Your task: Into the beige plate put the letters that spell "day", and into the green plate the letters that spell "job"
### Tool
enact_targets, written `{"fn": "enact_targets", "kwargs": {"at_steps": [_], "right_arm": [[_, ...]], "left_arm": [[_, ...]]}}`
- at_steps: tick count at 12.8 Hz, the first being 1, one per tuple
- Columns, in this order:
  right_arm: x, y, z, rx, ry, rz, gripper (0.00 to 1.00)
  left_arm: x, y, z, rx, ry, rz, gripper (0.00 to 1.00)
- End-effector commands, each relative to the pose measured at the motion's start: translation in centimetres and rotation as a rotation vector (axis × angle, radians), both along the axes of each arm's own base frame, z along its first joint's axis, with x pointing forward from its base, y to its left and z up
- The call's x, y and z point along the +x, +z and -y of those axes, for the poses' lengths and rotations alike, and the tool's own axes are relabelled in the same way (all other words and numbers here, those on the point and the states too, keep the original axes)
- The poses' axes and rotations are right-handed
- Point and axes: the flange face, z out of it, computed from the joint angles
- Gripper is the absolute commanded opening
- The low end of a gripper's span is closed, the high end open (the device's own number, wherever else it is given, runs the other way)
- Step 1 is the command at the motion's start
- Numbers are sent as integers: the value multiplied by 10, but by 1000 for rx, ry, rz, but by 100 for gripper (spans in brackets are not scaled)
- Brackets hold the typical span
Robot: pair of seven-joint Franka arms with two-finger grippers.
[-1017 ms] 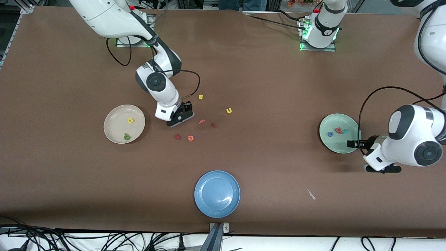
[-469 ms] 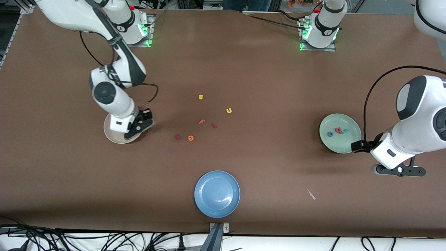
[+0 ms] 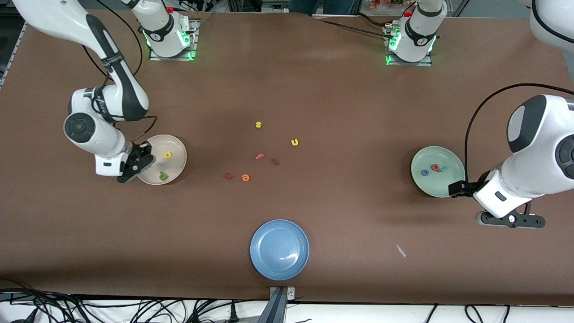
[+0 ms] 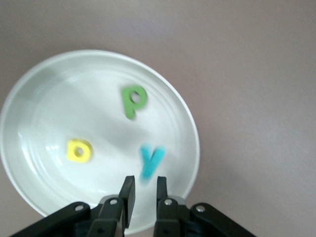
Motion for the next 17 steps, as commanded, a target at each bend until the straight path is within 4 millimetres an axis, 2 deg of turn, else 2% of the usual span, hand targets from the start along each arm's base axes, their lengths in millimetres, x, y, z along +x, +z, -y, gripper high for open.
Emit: {"fn": "enact_targets", "kwargs": {"at_steps": [1, 2, 3, 4, 7, 10, 13, 17], "right_arm": [[-5, 4, 0, -2, 12, -11, 32], [-5, 4, 0, -2, 11, -11, 35], [-4, 4, 0, -2, 10, -11, 47], [-3, 5, 0, -2, 10, -8, 65], [6, 16, -1, 30, -28, 17, 100], [19, 44, 2, 79, -91, 65, 100], [23, 84, 2, 114, -294, 17, 100], [26, 174, -2, 77, -446, -11, 100]], "left_arm": [[0, 7, 14, -30, -10, 2, 100], [-2, 11, 24, -33, -22, 4, 100], [-2, 11, 28, -36, -25, 4, 100], [-3, 11, 33, -36, -35, 4, 100], [-6, 14, 44, -96, -30, -11, 100], [-9, 24, 47, -163, 26, -16, 100], [-10, 35, 46, -144, 32, 11, 100], [-16, 50, 68, -64, 12, 44, 100]]}}
